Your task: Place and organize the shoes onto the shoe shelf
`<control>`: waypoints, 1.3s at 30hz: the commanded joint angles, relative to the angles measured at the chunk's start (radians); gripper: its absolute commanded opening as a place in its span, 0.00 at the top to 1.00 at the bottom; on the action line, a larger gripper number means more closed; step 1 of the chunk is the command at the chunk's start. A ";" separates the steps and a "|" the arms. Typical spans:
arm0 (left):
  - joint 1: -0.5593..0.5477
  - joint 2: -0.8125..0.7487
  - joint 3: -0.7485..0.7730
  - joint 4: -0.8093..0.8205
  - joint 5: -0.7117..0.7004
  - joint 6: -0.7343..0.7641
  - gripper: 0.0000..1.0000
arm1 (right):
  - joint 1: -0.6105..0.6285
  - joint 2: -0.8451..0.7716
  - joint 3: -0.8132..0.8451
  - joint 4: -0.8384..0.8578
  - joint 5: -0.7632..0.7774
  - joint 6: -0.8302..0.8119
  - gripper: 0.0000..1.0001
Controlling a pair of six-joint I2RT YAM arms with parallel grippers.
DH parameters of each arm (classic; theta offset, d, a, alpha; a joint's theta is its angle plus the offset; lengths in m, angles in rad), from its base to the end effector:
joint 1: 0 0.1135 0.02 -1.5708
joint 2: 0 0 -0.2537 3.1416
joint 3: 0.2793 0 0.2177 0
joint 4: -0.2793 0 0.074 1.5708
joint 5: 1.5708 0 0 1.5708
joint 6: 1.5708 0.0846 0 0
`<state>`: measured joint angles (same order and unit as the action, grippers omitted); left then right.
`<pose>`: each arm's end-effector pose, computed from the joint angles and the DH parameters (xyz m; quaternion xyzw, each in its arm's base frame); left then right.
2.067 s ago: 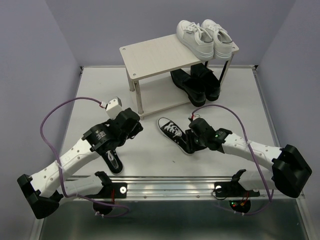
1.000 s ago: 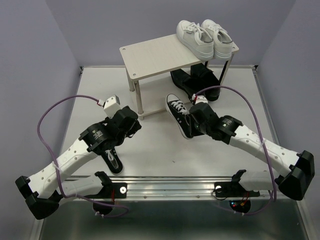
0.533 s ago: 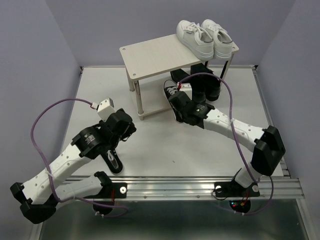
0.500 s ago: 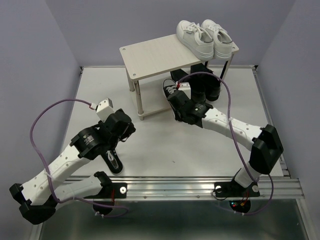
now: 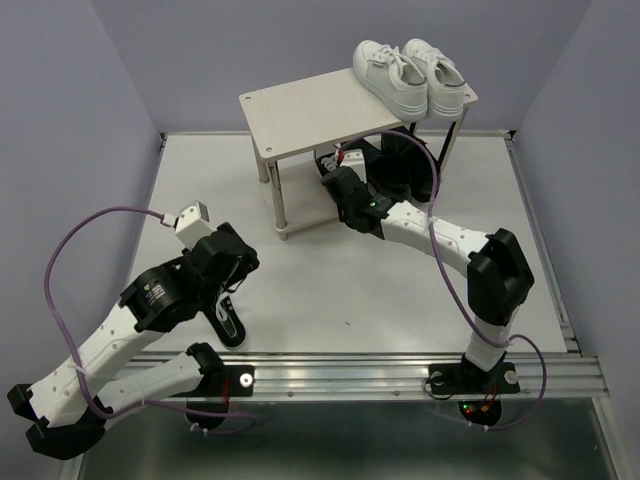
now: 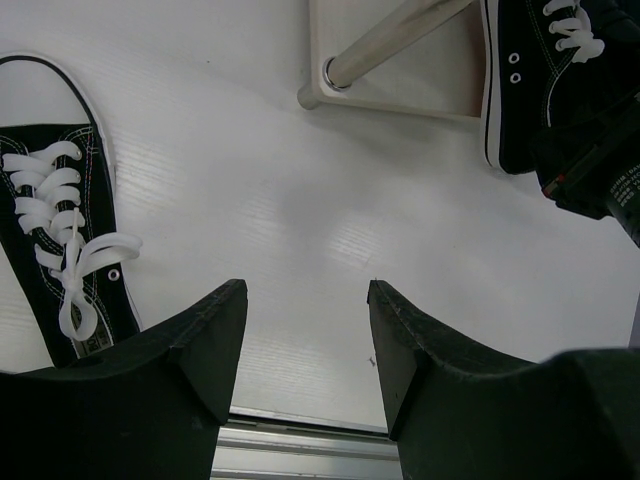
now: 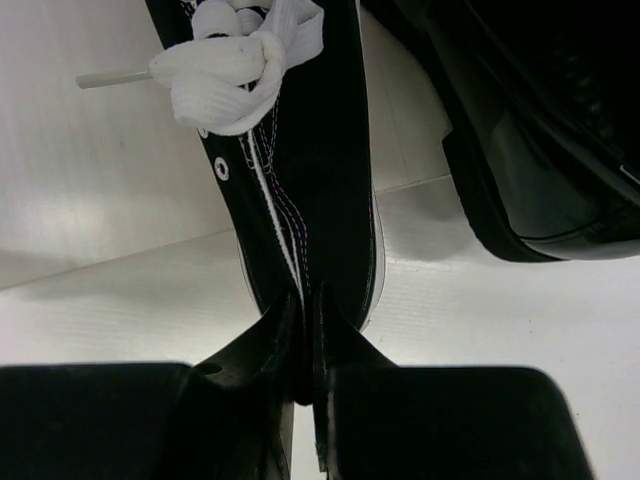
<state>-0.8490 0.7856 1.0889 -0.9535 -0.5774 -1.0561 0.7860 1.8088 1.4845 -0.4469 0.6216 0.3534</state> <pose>0.1257 -0.0729 0.3250 -0.2146 0.8412 -0.1992 0.4547 0.3173 0.2480 0.2507 -0.0720 0.8821 -0.0373 0.4640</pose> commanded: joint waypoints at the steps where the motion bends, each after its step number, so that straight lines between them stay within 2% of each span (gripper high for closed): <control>1: 0.002 -0.008 -0.007 -0.016 -0.038 -0.001 0.37 | -0.034 0.009 0.079 0.157 0.055 -0.034 0.99; 28: 0.002 -0.016 -0.014 -0.031 -0.033 -0.024 0.37 | -0.074 0.098 0.097 0.201 -0.003 -0.021 0.99; 29: 0.002 -0.014 -0.014 -0.033 -0.033 -0.024 0.37 | -0.074 0.096 0.096 0.200 -0.003 -0.022 0.98; 30: 0.002 -0.014 -0.014 -0.031 -0.033 -0.025 0.37 | -0.074 0.093 0.094 0.201 -0.003 -0.022 0.86; 32: 0.002 -0.013 -0.014 -0.028 -0.033 -0.024 0.37 | -0.074 0.086 0.088 0.200 -0.008 -0.022 0.78; 33: 0.002 -0.011 -0.014 -0.027 -0.032 -0.024 0.37 | -0.074 0.081 0.088 0.201 -0.011 -0.024 0.68; 35: 0.002 -0.005 -0.015 -0.024 -0.032 -0.024 0.37 | -0.074 0.069 0.086 0.198 -0.023 -0.028 0.54; 38: 0.002 0.004 -0.015 -0.025 -0.032 -0.025 0.37 | -0.074 0.050 0.082 0.195 -0.042 -0.030 0.52; 39: 0.002 0.007 -0.017 -0.028 -0.029 -0.025 0.37 | -0.074 0.034 0.079 0.194 -0.046 -0.028 0.46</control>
<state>-0.8490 0.7795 1.0733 -0.9710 -0.5770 -1.0718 0.7208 1.9160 1.5234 -0.3382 0.5877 0.3172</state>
